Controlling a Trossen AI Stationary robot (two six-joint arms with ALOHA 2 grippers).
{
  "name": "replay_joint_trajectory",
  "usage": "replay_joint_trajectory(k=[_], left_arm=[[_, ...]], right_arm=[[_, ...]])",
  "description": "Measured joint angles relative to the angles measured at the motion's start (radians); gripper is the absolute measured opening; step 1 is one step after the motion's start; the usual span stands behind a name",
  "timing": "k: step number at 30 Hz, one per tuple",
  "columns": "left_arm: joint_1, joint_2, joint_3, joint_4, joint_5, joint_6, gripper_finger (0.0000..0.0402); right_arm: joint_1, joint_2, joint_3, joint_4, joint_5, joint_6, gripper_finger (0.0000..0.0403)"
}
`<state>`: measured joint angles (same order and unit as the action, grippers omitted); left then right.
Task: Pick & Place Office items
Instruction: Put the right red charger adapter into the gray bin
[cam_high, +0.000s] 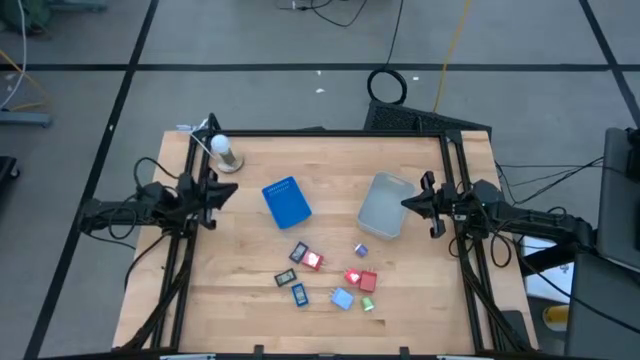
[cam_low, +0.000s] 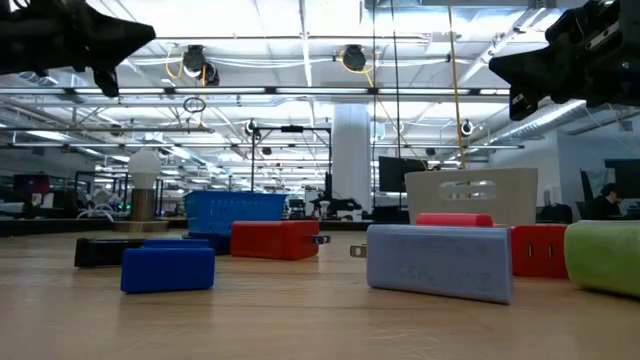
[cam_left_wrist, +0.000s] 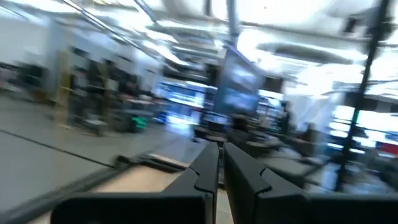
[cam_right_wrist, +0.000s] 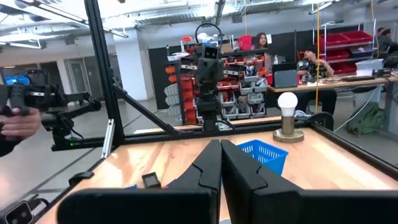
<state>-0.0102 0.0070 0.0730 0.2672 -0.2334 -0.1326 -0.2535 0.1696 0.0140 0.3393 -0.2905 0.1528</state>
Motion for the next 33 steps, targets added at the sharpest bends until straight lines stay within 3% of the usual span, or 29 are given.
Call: replay_joint_trajectory(k=[5,11,19,26,33], left_arm=[[0.024,0.018,0.002,-0.019,-0.052,-0.011,0.0026],[0.041,0.18,0.01,-0.071,-0.151,-0.05,0.0007],[0.042,0.405,0.056,-0.041,-0.111,-0.017,0.0003],[0.02,0.51,0.056,0.132,-0.102,0.016,0.0002],[0.001,0.563,0.056,0.042,-0.036,-0.057,0.0002]], right_arm=[[0.0,0.005,0.0,0.046,0.002,-0.011,0.0],[0.0,0.012,0.0,0.032,0.0,-0.007,0.0],[0.0,0.039,0.0,0.027,0.0,-0.019,0.0],[0.0,0.063,0.0,0.003,0.0,-0.004,0.0],[0.0,0.081,0.0,-0.005,0.001,0.022,0.0]])
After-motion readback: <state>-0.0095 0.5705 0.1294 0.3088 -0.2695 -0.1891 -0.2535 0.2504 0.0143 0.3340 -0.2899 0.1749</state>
